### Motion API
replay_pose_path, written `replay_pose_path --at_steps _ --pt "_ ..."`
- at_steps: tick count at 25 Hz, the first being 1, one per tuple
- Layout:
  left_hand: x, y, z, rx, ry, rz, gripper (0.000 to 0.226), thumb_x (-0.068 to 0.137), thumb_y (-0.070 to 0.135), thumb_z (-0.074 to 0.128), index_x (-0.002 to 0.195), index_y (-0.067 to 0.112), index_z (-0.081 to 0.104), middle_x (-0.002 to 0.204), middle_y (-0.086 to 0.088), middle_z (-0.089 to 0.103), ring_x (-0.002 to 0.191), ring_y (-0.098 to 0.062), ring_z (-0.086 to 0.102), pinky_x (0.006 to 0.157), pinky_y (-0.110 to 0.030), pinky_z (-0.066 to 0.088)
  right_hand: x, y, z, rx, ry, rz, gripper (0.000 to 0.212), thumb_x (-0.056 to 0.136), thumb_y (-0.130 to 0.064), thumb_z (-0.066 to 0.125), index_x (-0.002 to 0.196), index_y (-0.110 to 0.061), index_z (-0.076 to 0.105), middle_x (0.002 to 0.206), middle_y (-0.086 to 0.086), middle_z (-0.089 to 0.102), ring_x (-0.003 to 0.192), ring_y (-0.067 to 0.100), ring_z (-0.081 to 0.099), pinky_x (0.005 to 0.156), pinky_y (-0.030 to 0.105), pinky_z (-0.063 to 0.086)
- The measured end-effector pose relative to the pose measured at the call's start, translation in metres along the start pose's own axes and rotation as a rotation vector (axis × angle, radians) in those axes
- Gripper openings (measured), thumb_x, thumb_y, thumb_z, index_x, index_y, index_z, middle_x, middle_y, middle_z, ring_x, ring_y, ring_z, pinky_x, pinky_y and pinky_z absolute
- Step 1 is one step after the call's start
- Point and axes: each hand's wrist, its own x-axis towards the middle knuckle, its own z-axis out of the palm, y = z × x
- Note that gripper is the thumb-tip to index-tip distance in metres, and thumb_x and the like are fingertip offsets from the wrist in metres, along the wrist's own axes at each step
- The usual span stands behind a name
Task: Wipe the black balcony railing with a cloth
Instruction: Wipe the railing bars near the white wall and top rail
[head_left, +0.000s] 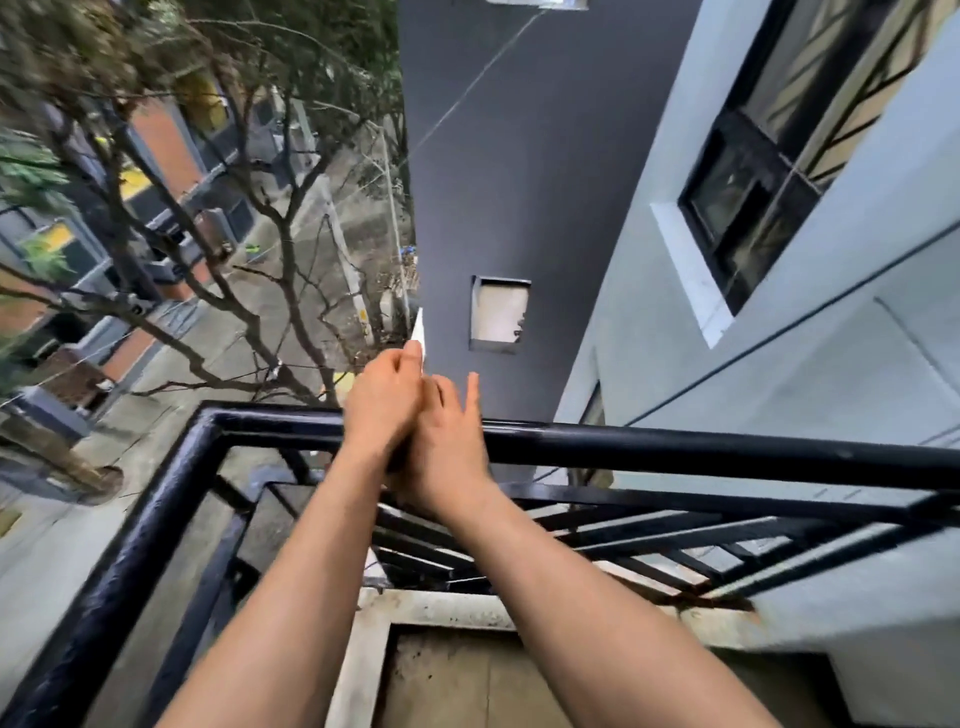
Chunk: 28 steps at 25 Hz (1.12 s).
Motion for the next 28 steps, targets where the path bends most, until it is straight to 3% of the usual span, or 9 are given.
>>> replay_pose_path --at_steps 4,6,9,11,17,20,23,25,28 --pt "-0.048 0.05 0.075 0.227 -0.236 0.253 0.05 0.104 0.054 0.034 0.113 0.018 0.066 0.115 -0.013 0.071 0.111 -0.036 0.063 0.094 -0.042 0.048 -0.054 0.112 -0.001 -0.108 0.159 0.07 0.101 0.065 -0.058 0.077 0.15 -0.013 0.045 0.138 0.009 0.049 0.132 0.03 0.043 0.12 0.068 0.017" --pt "-0.074 0.068 0.119 0.454 -0.272 0.445 0.054 0.103 0.059 0.028 0.11 0.021 0.066 0.109 -0.009 0.073 0.104 -0.034 0.066 0.09 -0.042 0.047 -0.094 0.191 -0.01 -0.058 0.253 0.157 0.087 0.058 -0.048 0.083 0.134 -0.018 0.055 0.133 0.006 0.053 0.127 0.03 0.049 0.117 0.069 0.023" --pt "-0.103 0.098 0.173 0.7 -0.297 0.651 0.058 0.1 0.062 0.022 0.103 0.022 0.063 0.102 -0.007 0.072 0.098 -0.033 0.065 0.083 -0.043 0.044 -0.147 0.3 -0.033 -0.084 0.253 0.289 0.072 0.056 -0.035 0.086 0.122 -0.026 0.057 0.135 0.003 0.053 0.125 0.03 0.051 0.117 0.068 0.022" --pt "-0.119 0.125 0.209 0.727 -0.359 0.726 0.059 0.099 0.063 0.022 0.11 0.022 0.062 0.108 -0.008 0.069 0.101 -0.033 0.063 0.084 -0.043 0.044 -0.165 0.35 -0.045 -0.122 0.224 0.315 0.07 0.056 -0.037 0.088 0.119 -0.024 0.059 0.134 0.003 0.054 0.125 0.03 0.052 0.117 0.067 0.023" --pt "-0.162 0.211 0.329 0.632 -0.517 0.875 0.056 0.098 0.062 0.035 0.125 0.017 0.053 0.116 -0.011 0.065 0.106 -0.035 0.061 0.086 -0.046 0.045 -0.214 0.468 -0.063 -0.128 0.242 0.384 0.06 0.063 -0.031 0.081 0.119 -0.021 0.062 0.135 0.005 0.054 0.129 0.03 0.048 0.118 0.069 0.019" --pt "-0.19 0.256 0.398 0.605 -0.582 0.959 0.062 0.096 0.061 0.038 0.134 0.013 0.047 0.127 -0.011 0.061 0.112 -0.034 0.06 0.091 -0.046 0.046 -0.249 0.55 -0.093 -0.184 0.121 0.489 0.073 0.057 -0.042 0.087 0.121 -0.019 0.062 0.137 0.007 0.055 0.136 0.032 0.046 0.118 0.07 0.017" --pt "-0.211 0.293 0.445 0.603 -0.633 0.955 0.061 0.097 0.058 0.041 0.135 0.011 0.048 0.13 -0.013 0.06 0.114 -0.035 0.059 0.091 -0.045 0.046 -0.265 0.606 -0.115 -0.246 -0.043 0.527 0.085 0.055 -0.059 0.077 0.127 -0.017 0.06 0.143 0.008 0.054 0.142 0.033 0.041 0.119 0.066 0.013" --pt "-0.217 0.308 0.458 0.582 -0.651 0.878 0.052 0.1 0.055 0.039 0.125 0.012 0.054 0.123 -0.014 0.063 0.109 -0.036 0.061 0.089 -0.045 0.045 -0.264 0.616 -0.116 -0.207 -0.091 0.564 0.08 0.057 -0.046 0.08 0.127 -0.014 0.059 0.142 0.011 0.053 0.137 0.035 0.045 0.119 0.062 0.019" --pt "-0.209 0.3 0.442 0.565 -0.608 0.795 0.045 0.102 0.051 0.037 0.116 0.014 0.059 0.116 -0.012 0.067 0.106 -0.036 0.063 0.087 -0.043 0.046 -0.249 0.583 -0.1 -0.132 -0.005 0.59 0.056 0.067 -0.023 0.072 0.121 -0.009 0.063 0.135 0.019 0.053 0.119 0.044 0.052 0.108 0.053 0.041"
